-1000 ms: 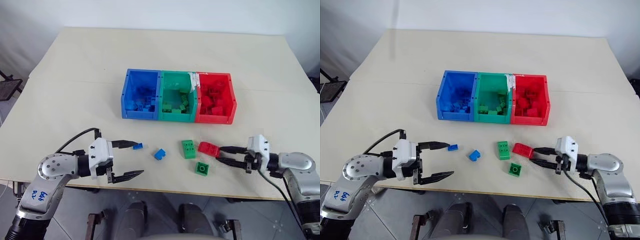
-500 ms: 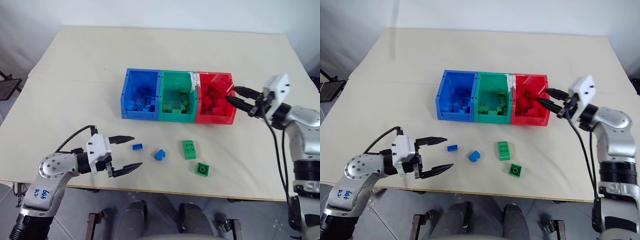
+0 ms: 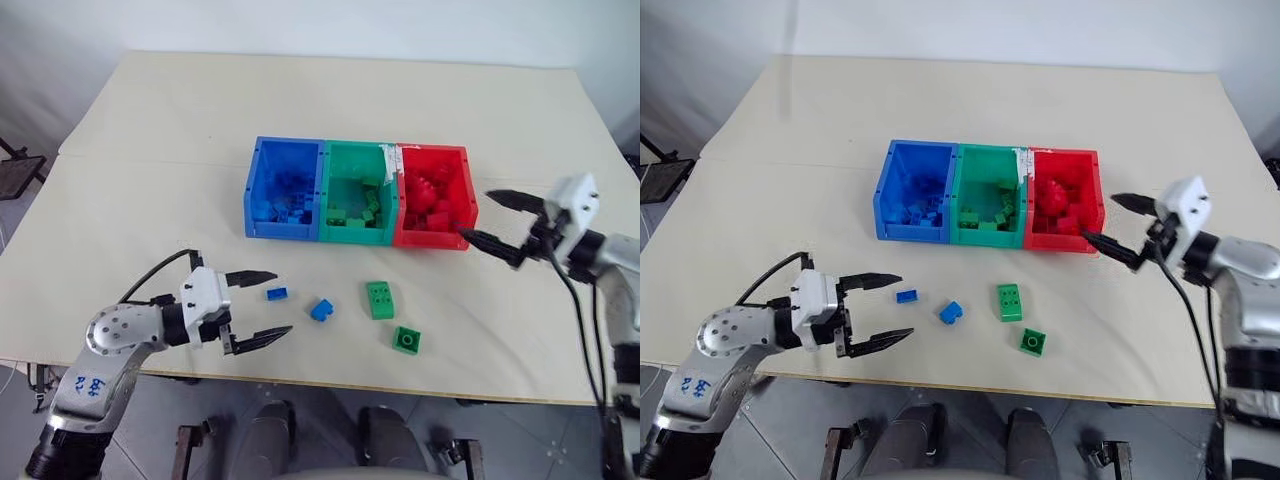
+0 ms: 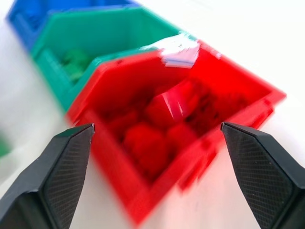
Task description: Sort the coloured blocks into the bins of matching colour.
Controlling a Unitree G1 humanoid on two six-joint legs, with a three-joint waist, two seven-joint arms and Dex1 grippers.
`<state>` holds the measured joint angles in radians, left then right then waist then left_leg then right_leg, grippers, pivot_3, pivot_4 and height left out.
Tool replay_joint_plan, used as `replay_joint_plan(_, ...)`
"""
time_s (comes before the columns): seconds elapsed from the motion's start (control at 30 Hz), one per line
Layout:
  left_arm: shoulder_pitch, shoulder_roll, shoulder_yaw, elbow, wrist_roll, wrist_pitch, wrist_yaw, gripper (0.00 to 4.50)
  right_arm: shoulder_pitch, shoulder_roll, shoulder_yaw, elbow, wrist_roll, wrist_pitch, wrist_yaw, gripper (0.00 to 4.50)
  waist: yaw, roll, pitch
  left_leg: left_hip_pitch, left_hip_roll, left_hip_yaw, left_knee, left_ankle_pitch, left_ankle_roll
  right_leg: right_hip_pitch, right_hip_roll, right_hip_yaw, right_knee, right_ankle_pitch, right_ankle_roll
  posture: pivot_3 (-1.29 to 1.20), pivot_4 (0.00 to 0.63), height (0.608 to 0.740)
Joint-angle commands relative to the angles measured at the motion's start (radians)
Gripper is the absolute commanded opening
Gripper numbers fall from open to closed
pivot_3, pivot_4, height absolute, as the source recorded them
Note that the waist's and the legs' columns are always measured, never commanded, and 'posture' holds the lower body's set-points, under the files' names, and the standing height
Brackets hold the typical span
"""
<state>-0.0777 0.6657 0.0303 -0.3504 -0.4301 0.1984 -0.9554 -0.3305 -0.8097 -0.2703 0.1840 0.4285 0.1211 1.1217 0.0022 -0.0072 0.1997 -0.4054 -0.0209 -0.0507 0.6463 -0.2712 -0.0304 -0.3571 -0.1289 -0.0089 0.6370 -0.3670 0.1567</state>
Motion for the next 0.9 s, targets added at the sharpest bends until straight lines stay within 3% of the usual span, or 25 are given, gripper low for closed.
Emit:
replay_joint_plan(0.03,-0.042,-0.01,-0.042,0.046,0.016,-0.034,-0.045,4.5,0.144,-0.011,-0.073,-0.102,0.042,-0.074,0.068,4.48,0.0,0.0,0.0,0.0,0.0,0.0,0.0,0.0,0.0,0.0,0.0,0.0,0.0,0.0,0.0,0.0,0.15,0.74)
replay_joint_plan(0.2,-0.106,-0.019,-0.085,0.101,0.018,-0.033,-0.089,4.5,0.374,-0.023,-0.177,-0.131,0.073,-0.147,0.155,4.48,-0.002,0.0,0.0,0.001,0.0,0.001,0.0,0.0,0.0,0.0,0.001,0.0,0.0,0.0,0.0,0.0,0.15,0.74)
replay_joint_plan(0.37,-0.116,-0.017,-0.08,0.124,0.026,-0.051,-0.102,4.5,0.448,-0.044,-0.216,-0.063,0.06,-0.213,0.222,4.48,-0.008,0.0,0.0,0.003,0.001,0.003,0.0,0.0,0.0,0.001,0.001,0.002,0.0,0.0,0.001,0.0,0.15,0.74)
replay_joint_plan(0.6,-0.08,0.004,-0.018,0.131,0.017,-0.061,-0.099,4.5,0.35,-0.025,-0.109,-0.116,0.087,-0.183,0.244,4.48,-0.009,0.0,0.0,0.003,0.003,0.003,0.001,0.001,-0.001,0.001,0.002,0.002,0.0,0.001,0.001,0.0,0.15,0.74)
replay_joint_plan(0.9,0.082,0.032,0.113,0.114,0.014,-0.152,-0.083,4.5,0.173,-0.019,0.151,-0.323,0.13,0.007,0.285,4.48,0.003,0.0,0.0,0.002,0.003,0.0,0.001,0.001,-0.001,0.001,0.0,0.001,0.0,0.001,0.001,0.0,0.15,0.74)
